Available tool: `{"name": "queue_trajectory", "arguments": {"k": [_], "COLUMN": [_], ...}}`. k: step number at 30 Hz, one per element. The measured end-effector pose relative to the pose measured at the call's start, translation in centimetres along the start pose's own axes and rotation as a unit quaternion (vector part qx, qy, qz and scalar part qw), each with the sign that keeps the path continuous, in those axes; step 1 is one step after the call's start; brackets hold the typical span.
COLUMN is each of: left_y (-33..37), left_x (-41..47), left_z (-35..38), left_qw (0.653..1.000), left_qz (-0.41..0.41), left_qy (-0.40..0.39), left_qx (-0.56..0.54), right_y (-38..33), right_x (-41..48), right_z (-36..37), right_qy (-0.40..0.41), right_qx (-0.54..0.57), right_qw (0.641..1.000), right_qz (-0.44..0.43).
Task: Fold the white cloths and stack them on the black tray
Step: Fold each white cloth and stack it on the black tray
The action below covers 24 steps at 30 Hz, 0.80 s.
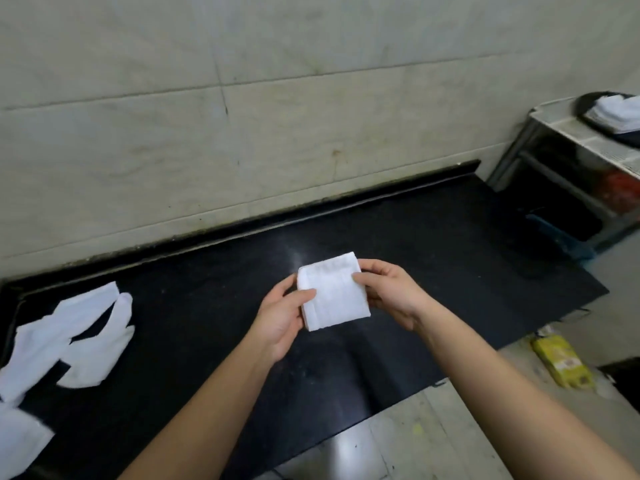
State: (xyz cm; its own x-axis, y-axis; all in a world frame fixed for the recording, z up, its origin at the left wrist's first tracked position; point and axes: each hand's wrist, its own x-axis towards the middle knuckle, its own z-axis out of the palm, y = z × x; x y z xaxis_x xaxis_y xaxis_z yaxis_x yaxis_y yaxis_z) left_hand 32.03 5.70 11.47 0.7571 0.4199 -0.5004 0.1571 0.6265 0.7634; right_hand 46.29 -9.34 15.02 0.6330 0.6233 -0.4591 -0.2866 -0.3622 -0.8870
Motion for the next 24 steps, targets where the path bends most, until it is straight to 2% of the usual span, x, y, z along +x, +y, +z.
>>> {"name": "queue_trajectory", "arguments": {"k": [4, 13, 20, 24], "left_y": [-1.7, -10.9, -15.0, -15.5], "left_x": [-0.6, -1.1, 0.7, 3.8], "left_z": [8.7, 32.5, 47.0, 51.7], "left_qw": [0.998, 0.988, 0.973, 0.965], "left_qz": [0.011, -0.016, -0.034, -0.028], "left_qy": [-0.034, -0.076, -0.133, -0.166], "left_qx": [0.05, 0.137, 0.188, 0.202], "right_y": [1.8, 6.4, 8.2, 8.1], "right_x": [-3.6, -13.0, -16.2, -14.8], "right_z": [-8.3, -31.1, -45.2, -50.2], "right_qy": [0.037, 0.134, 0.179, 0.208], "right_qx": [0.026, 0.096, 0.143, 0.163], "right_qw": [0.998, 0.984, 0.972, 0.962], "right_qz": [-0.034, -0.067, -0.06, -0.07]}}
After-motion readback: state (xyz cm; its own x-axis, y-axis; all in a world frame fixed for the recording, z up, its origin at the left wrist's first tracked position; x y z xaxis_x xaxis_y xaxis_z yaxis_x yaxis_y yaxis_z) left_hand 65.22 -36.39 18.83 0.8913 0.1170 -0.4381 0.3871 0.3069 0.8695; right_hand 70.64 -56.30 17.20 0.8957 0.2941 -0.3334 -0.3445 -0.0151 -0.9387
